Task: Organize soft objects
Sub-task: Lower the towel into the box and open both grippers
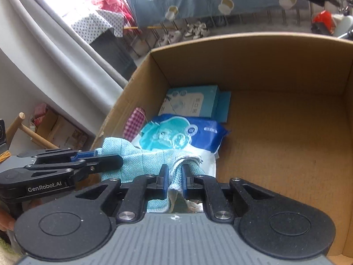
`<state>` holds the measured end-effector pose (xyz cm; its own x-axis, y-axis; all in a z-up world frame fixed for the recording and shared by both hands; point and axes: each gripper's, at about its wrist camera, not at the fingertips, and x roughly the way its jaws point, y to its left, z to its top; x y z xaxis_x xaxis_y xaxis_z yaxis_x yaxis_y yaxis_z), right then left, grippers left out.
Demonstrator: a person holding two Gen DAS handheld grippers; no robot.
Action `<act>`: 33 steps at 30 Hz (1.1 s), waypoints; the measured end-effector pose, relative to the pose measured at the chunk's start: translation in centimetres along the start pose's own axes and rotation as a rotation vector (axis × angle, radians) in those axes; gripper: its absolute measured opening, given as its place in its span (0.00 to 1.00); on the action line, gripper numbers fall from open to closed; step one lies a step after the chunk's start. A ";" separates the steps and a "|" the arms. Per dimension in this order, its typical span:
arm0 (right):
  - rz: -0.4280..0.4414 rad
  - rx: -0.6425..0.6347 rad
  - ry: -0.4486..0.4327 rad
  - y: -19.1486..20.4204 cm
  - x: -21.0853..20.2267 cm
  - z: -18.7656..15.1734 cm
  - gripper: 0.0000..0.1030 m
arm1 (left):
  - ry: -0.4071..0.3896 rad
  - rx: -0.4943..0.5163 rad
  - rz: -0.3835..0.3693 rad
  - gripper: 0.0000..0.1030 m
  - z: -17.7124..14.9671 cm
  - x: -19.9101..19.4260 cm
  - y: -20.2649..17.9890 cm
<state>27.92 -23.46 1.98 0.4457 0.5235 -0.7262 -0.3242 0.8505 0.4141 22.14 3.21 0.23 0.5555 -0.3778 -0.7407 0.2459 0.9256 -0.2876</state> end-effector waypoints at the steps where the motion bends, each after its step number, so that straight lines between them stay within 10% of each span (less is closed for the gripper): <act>1: 0.002 0.011 0.034 -0.3 0.7 0.0 0.14 | 0.010 -0.001 0.013 0.22 0.1 -0.1 0.1; 10: -0.042 0.044 0.215 -0.8 2.6 0.4 0.26 | -0.039 -0.021 -0.060 0.64 -0.4 -3.8 0.3; 19: -0.062 -0.042 0.074 1.7 -1.2 3.3 0.35 | -0.234 -0.036 -0.023 0.96 -2.1 -9.8 1.2; 33: -0.107 -0.093 0.491 4.0 10.1 1.3 0.34 | -0.254 -0.187 0.017 1.00 -7.5 -10.5 6.3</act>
<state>32.19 -14.65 -3.01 0.0431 0.3294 -0.9432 -0.3811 0.8781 0.2893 11.86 13.16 1.68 0.7446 -0.3337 -0.5781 0.0973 0.9111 -0.4006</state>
